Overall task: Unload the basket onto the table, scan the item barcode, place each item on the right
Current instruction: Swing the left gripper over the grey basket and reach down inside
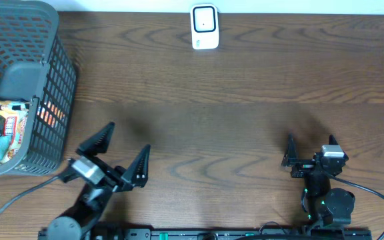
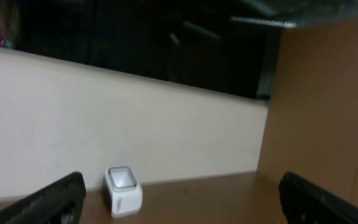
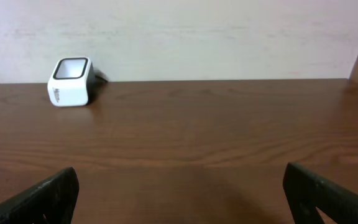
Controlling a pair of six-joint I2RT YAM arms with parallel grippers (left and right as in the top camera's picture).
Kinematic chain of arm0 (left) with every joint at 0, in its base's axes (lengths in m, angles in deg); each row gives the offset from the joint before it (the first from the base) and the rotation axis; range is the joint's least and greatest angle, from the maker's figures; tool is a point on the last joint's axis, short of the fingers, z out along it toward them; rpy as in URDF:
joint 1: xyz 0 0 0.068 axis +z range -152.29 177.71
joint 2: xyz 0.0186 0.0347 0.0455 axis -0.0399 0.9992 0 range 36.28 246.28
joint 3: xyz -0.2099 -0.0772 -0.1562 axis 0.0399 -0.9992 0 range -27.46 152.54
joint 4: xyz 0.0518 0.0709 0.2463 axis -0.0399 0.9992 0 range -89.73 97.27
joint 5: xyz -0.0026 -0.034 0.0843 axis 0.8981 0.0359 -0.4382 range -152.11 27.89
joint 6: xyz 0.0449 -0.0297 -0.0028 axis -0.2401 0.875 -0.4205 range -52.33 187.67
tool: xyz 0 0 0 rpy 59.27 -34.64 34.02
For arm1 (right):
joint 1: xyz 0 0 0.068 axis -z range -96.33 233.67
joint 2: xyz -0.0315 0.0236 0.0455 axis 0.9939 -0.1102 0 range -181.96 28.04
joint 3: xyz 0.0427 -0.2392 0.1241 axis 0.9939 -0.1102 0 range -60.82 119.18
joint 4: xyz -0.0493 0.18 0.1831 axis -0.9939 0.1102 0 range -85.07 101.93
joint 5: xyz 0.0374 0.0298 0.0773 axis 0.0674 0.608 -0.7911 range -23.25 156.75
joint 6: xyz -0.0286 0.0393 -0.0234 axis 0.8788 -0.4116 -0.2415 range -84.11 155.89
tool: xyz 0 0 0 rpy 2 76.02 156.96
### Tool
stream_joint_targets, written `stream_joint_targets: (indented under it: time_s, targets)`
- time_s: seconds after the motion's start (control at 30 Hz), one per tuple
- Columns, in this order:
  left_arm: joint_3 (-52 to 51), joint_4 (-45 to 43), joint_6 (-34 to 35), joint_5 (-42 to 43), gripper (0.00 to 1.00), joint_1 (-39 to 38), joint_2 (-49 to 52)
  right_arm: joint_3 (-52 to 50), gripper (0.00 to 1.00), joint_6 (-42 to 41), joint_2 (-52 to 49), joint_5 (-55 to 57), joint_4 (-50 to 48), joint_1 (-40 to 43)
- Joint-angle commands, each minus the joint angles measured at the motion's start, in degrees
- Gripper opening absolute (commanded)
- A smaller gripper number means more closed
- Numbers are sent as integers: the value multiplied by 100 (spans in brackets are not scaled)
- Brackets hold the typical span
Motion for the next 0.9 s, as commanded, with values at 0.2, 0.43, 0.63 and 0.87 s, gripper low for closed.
stream_joint_targets:
  time_s: [0.2,0.43,0.63,0.87]
  targets:
    - [3617,2966,-1478,428,98,-2,2476,-7,99,61,31,9,24,-44]
    - [6446,6693,-2994,142,98,-2,4798,-7,99,61,31,9,24,-44]
    - [7479,7934,-3222,146,98,-2,5932,-7,99,63,31,9,24,-44]
    - [7565,7608,-3165,-227,98,28,6111,-7,99,61,31,9,24,-44]
